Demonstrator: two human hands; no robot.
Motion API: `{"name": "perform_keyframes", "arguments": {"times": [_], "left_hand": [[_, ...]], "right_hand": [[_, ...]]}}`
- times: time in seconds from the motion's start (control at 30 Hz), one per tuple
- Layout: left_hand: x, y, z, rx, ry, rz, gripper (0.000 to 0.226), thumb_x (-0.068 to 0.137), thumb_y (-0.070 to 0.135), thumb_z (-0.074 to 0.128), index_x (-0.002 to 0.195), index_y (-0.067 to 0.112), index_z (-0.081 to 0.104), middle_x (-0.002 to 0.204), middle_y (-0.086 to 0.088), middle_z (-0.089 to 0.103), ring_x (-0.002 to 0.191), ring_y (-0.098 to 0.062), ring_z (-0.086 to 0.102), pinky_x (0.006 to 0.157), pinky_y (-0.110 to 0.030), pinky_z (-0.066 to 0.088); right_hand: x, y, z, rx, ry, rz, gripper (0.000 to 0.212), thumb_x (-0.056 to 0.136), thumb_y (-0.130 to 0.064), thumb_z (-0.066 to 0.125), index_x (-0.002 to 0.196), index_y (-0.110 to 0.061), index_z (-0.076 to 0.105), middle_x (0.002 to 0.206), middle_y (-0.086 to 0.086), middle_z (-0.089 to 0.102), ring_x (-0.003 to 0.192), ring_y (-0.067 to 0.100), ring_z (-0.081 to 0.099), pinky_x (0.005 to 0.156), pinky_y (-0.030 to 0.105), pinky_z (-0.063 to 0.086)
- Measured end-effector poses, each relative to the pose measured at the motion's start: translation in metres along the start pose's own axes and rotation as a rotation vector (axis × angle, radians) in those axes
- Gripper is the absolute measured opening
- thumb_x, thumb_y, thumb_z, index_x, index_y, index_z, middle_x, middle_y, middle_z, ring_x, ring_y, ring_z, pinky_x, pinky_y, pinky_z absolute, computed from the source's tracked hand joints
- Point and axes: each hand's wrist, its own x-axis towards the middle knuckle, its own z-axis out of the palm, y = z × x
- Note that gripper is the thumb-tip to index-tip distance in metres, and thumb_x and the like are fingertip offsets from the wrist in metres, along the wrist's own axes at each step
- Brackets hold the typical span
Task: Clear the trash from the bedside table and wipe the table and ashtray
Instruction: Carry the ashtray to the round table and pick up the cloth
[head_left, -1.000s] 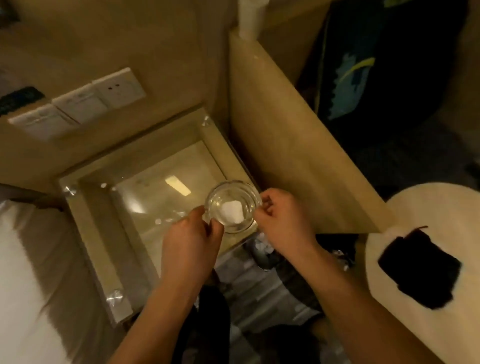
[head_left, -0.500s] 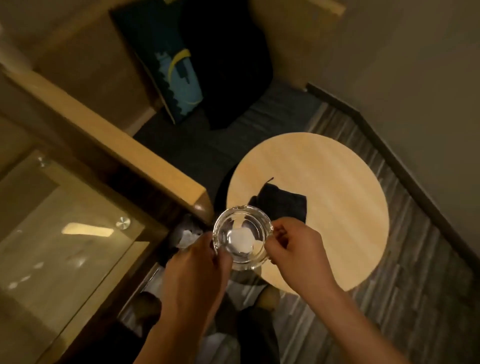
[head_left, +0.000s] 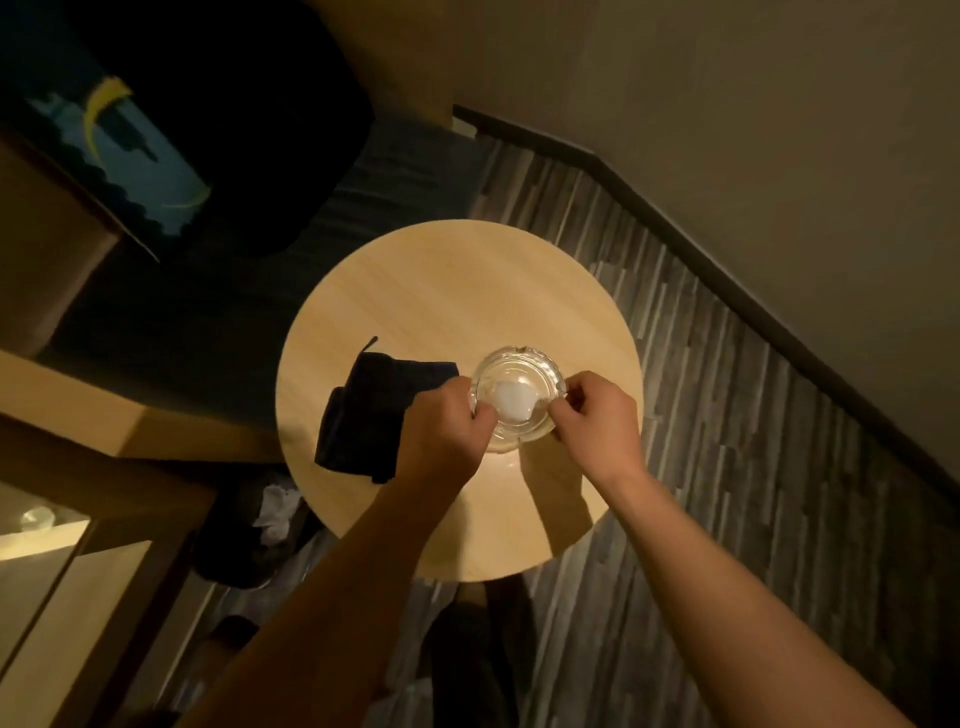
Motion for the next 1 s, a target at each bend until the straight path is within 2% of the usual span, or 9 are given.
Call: {"name": "perform_keyframes", "arguments": {"times": [0.1,0.23,0.37,0.53,0.67,0.77,0.83,0.9,1.0], "left_hand": [[0.016,-0.008,0.022,0.036,0.031,0.004,0.025,0.086,0.012,0.060,0.066,0.007,0.046,0.052,0.003,0.039,0.044,-0.007,0.029,0.044,-0.020,0.021],[0.037,-0.022,0.043,0.164,-0.034,-0.127,0.016,0.090,0.017,0.062,0.080,0.005,0.057,0.066,-0.006,0.056,0.051,-0.020,0.044,0.051,-0.025,0.028],[0.046,-0.024,0.052,0.226,-0.055,-0.194,0.015,0.092,0.014,0.059,0.081,0.010,0.051,0.069,-0.006,0.054,0.054,-0.018,0.042,0.048,-0.023,0.027],[0.046,-0.029,0.057,0.262,-0.046,-0.114,0.010,0.092,0.005,0.058,0.087,-0.003,0.063,0.072,-0.015,0.060,0.046,-0.011,0.033,0.046,-0.022,0.024],[0.044,-0.030,0.058,0.213,0.020,-0.073,0.016,0.091,0.004,0.063,0.097,-0.009,0.070,0.069,-0.020,0.065,0.053,-0.029,0.054,0.054,-0.029,0.043],[0.042,-0.032,0.055,0.224,-0.009,-0.090,0.018,0.094,0.014,0.064,0.095,-0.004,0.069,0.070,-0.010,0.064,0.054,-0.019,0.053,0.055,-0.026,0.044],[0.040,-0.034,0.051,0.191,0.015,-0.084,0.020,0.093,0.016,0.068,0.086,-0.004,0.067,0.059,0.004,0.052,0.046,-0.004,0.040,0.046,-0.017,0.034],[0.037,-0.034,0.042,0.156,0.062,-0.083,0.028,0.091,0.020,0.069,0.072,0.005,0.055,0.049,0.015,0.034,0.038,-0.003,0.029,0.042,-0.009,0.023],[0.028,-0.040,0.021,0.165,0.072,-0.092,0.020,0.095,0.030,0.063,0.083,0.014,0.063,0.051,0.011,0.047,0.042,-0.005,0.046,0.045,-0.019,0.040]], "right_hand": [[0.019,0.014,0.008,-0.004,-0.013,0.014,0.008,0.086,-0.012,0.063,0.080,-0.008,0.063,0.070,0.005,0.064,0.069,0.028,0.060,0.062,0.038,0.046],[0.034,0.024,0.019,0.011,-0.021,0.044,0.007,0.086,-0.008,0.060,0.081,-0.003,0.061,0.072,0.006,0.059,0.070,0.027,0.052,0.059,0.035,0.034],[0.041,0.030,0.023,0.015,-0.029,0.058,0.007,0.086,-0.008,0.060,0.084,-0.003,0.063,0.077,0.010,0.064,0.074,0.028,0.055,0.063,0.037,0.040],[0.043,0.033,0.026,0.008,-0.034,0.059,0.009,0.086,-0.009,0.060,0.082,-0.001,0.061,0.077,0.013,0.064,0.071,0.028,0.052,0.061,0.037,0.038],[0.044,0.035,0.027,0.020,-0.034,0.073,0.006,0.087,-0.009,0.060,0.082,-0.006,0.059,0.074,0.007,0.062,0.071,0.026,0.053,0.057,0.033,0.037],[0.044,0.037,0.028,0.020,-0.036,0.082,0.006,0.089,-0.011,0.060,0.085,-0.007,0.062,0.077,0.007,0.065,0.075,0.028,0.058,0.058,0.031,0.038],[0.042,0.037,0.027,0.024,-0.032,0.084,0.008,0.092,-0.015,0.061,0.088,-0.009,0.064,0.079,0.006,0.066,0.078,0.027,0.061,0.063,0.032,0.041],[0.037,0.036,0.026,0.042,-0.003,0.088,0.010,0.095,-0.021,0.062,0.093,-0.012,0.064,0.081,0.003,0.068,0.079,0.026,0.065,0.068,0.036,0.052],[0.019,0.031,0.023,0.090,0.085,0.107,0.008,0.097,-0.028,0.062,0.095,-0.020,0.062,0.081,-0.001,0.069,0.076,0.024,0.069,0.074,0.046,0.060]]}}
